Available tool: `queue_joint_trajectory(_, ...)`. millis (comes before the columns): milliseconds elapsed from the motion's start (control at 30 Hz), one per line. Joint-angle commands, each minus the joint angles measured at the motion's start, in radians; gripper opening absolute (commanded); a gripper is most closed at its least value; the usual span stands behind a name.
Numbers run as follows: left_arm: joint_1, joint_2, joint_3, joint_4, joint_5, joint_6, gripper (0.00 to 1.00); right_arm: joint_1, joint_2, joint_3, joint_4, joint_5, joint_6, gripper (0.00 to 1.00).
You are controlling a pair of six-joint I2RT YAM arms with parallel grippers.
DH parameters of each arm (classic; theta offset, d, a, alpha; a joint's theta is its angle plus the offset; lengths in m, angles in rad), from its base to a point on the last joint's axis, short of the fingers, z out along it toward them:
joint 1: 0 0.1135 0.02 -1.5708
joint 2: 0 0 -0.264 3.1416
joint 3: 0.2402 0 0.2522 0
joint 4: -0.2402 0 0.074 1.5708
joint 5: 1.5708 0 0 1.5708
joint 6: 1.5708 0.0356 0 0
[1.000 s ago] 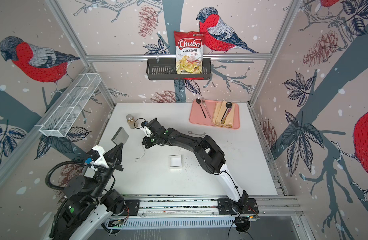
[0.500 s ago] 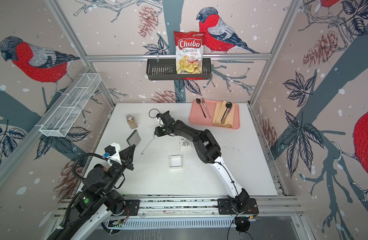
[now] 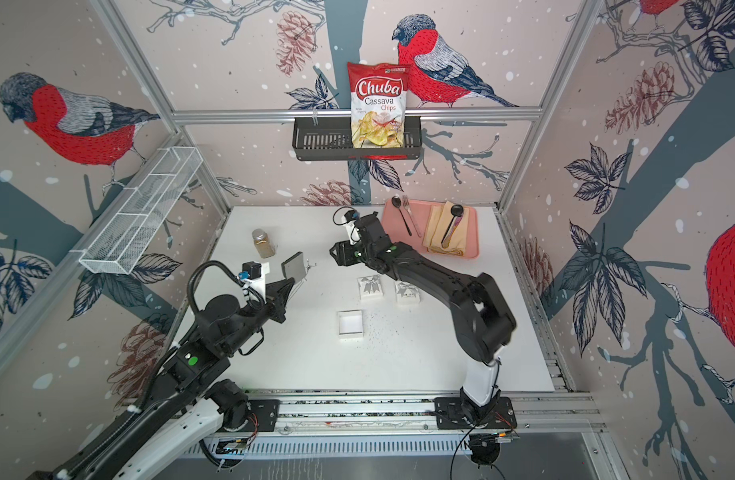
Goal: Take the necklace out of the lift-off lid jewelry box
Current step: Place the necklace at the center of the board, then place the inner lining in the jewelry box.
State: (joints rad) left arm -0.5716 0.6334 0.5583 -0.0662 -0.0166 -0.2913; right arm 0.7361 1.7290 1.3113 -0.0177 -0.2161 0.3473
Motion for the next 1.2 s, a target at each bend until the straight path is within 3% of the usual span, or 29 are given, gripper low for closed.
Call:
queue_joint_trajectory(0, 0.025, 0.083, 0.024, 0.049, 0.165, -0.061, 0.0, 0.02, -0.158, -0.16, 0.145, -0.004, 0.081, 0.67)
queue_joint_trajectory(133, 0.033, 0.181, 0.039, 0.116, 0.256, -0.1, 0.0, 0.091, -0.329, -0.287, 0.164, 0.01, 0.135, 0.73)
queue_joint_trajectory(267, 0.033, 0.252, 0.067, 0.151, 0.323, -0.11, 0.0, 0.147, -0.379, -0.325, 0.167, -0.009, 0.197, 0.81)
queue_joint_trajectory(1033, 0.033, 0.292, 0.103, 0.156, 0.396, -0.08, 0.0, 0.149, -0.21, -0.184, 0.079, -0.072, 0.209, 0.78)
queue_joint_trajectory(1167, 0.032, 0.299, 0.101, 0.162, 0.398, -0.079, 0.0, 0.15, -0.204, -0.181, 0.097, -0.096, 0.213, 0.71)
